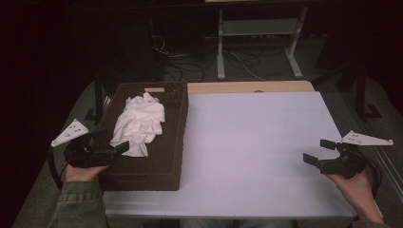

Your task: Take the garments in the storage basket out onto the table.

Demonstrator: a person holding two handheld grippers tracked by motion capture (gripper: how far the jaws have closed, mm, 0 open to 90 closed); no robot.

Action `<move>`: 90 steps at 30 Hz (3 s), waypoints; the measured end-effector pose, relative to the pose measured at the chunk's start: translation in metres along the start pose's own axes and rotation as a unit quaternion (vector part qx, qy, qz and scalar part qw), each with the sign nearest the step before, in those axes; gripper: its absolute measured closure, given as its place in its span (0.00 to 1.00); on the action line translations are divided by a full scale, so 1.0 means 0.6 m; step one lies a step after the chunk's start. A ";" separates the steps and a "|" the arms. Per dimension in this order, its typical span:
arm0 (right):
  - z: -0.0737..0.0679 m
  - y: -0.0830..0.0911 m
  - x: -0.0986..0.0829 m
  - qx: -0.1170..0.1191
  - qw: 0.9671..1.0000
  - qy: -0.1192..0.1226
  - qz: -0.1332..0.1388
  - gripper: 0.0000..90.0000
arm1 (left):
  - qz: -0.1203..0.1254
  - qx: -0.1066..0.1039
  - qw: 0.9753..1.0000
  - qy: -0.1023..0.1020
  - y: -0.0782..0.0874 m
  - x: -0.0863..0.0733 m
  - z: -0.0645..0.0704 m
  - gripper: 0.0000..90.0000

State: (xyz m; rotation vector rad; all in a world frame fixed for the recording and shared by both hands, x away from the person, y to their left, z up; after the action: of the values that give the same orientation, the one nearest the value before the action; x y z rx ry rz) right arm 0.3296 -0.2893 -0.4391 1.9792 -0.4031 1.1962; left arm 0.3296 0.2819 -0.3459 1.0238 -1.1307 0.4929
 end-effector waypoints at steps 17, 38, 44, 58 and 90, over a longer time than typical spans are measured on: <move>-0.004 -0.003 -0.003 0.001 1.000 0.006 -0.006 0.00 | 0.003 0.000 1.000 0.004 0.003 0.000 -0.001 0.00; -0.016 -0.013 -0.010 0.006 1.000 0.019 -0.022 0.00 | -0.011 -0.006 1.000 -0.002 -0.001 0.003 0.007 0.00; -0.017 -0.015 -0.011 0.006 0.999 0.019 -0.025 0.00 | -0.011 -0.021 1.000 -0.010 -0.013 0.015 0.012 0.00; -0.020 -0.017 -0.012 0.006 0.999 0.025 -0.025 0.00 | -0.021 -0.042 0.998 -0.030 -0.023 0.042 0.022 0.00; -0.023 -0.025 -0.017 0.004 0.999 0.038 -0.039 0.00 | -0.052 -0.050 0.997 -0.041 -0.051 0.075 -0.018 0.00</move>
State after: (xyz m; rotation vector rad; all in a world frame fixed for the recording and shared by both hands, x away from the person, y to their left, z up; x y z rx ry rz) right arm 0.3253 -0.2705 -0.4513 1.9309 -0.2812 1.2211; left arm 0.3763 0.2692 -0.3185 1.0166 -1.1565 0.3105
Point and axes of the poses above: each handheld gripper's, and its own axes: y roughly backward along the jaws, x roughly out of its top, z roughly to its right, the point moved 9 cm from there along -y, roughly forward along the jaws, and after that the axes turned 4 degrees about x, right-handed, at the moved point
